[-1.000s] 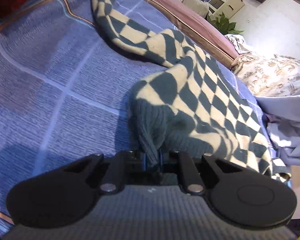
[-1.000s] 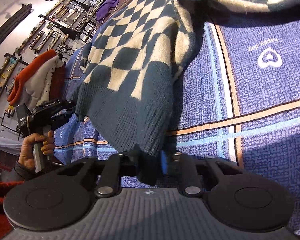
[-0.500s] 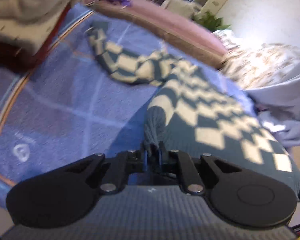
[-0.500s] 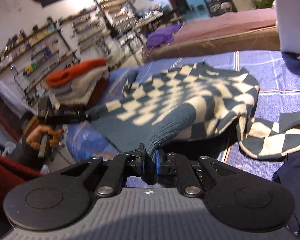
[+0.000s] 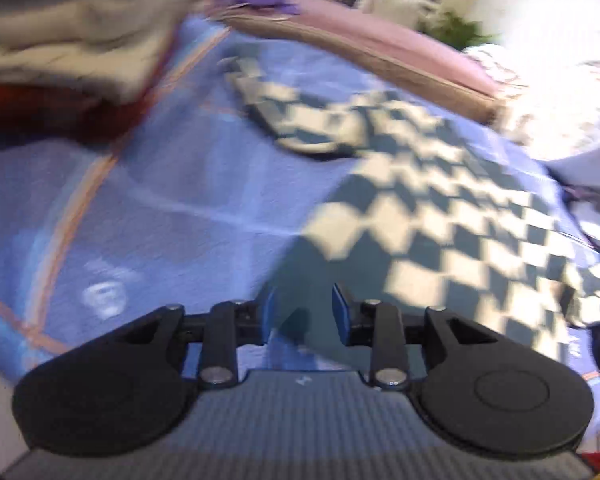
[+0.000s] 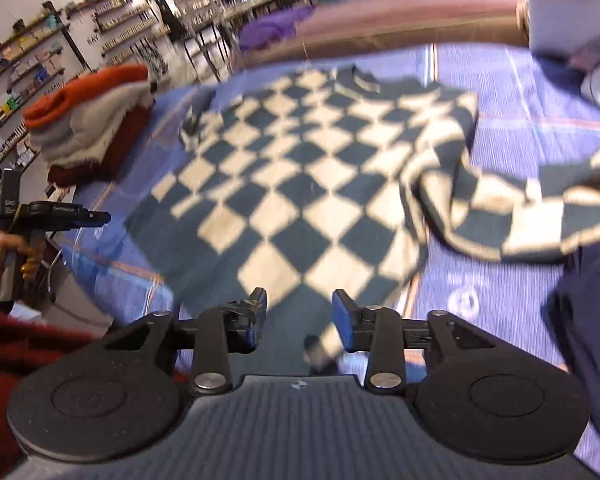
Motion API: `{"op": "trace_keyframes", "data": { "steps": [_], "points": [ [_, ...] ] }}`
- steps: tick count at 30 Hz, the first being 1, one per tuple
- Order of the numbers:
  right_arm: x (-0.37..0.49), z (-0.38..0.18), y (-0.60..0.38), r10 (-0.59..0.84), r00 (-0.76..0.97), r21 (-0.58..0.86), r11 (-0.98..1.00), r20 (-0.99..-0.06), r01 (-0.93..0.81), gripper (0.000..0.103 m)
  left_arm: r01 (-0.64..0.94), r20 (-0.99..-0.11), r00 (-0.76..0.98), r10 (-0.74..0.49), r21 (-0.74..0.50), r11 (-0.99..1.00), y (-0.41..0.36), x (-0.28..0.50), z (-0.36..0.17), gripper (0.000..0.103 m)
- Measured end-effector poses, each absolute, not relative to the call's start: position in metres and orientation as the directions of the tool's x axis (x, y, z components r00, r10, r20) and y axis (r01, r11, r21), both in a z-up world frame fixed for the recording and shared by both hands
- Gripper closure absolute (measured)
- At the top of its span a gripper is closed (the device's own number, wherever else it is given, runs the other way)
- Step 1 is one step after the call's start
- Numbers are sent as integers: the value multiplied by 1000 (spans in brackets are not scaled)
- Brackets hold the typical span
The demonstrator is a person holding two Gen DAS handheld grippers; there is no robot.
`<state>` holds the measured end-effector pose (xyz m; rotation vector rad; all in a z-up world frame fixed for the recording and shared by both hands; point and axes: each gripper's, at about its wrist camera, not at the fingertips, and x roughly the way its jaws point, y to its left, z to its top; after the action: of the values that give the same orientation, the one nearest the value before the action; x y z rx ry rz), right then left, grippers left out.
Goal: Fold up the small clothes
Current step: 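Release the hem with both grippers, leaving the sweater laid flat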
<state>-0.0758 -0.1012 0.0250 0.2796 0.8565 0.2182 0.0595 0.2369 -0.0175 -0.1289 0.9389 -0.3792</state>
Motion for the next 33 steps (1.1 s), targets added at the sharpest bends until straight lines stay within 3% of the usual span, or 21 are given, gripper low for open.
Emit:
{"op": "trace_keyframes", "data": {
  "steps": [6, 9, 11, 14, 19, 22, 23, 25, 28, 33],
  "points": [
    [-48, -12, -38, 252, 592, 117, 959, -765, -256, 36, 458, -801, 410, -436, -232, 858, 148, 50, -44, 59],
    [-52, -39, -40, 167, 532, 47, 972, -830, -232, 34, 462, -843, 355, -404, -217, 860, 134, 46, -68, 43],
    [-62, -49, -51, 176, 551, 74, 976, -816, -203, 25, 496, -837, 380, -394, -175, 850, 133, 40, -78, 39],
    [-68, -48, -67, 201, 554, 141, 979, -808, -150, 26, 523, -848, 368, -382, -151, 839, 129, 36, -78, 33],
    [-65, -28, -72, 169, 589, 95, 983, -790, -155, 26, 501, -866, 368, -339, -122, 857, 114, 41, -63, 26],
    [-64, -3, -93, 56, 689, -30, 993, -722, -112, 25, 525, -839, 383, -385, -145, 838, 105, 35, -47, 17],
    [-60, 2, -104, 7, 699, -87, 991, -715, -99, 19, 535, -834, 382, -399, -152, 831, 101, 33, -43, 12],
    [-51, 9, -128, -99, 700, -210, 975, -707, -75, 11, 559, -830, 370, -417, -159, 814, 90, 28, -39, 10],
    [-36, 14, -165, -228, 672, -372, 925, -705, -76, 11, 590, -838, 347, -422, -155, 792, 72, 22, -39, 9],
    [-24, 7, -201, -291, 678, -604, 746, -675, -281, 11, 619, -848, 288, -446, -190, 762, 51, 11, -44, 7]
  ]
}}
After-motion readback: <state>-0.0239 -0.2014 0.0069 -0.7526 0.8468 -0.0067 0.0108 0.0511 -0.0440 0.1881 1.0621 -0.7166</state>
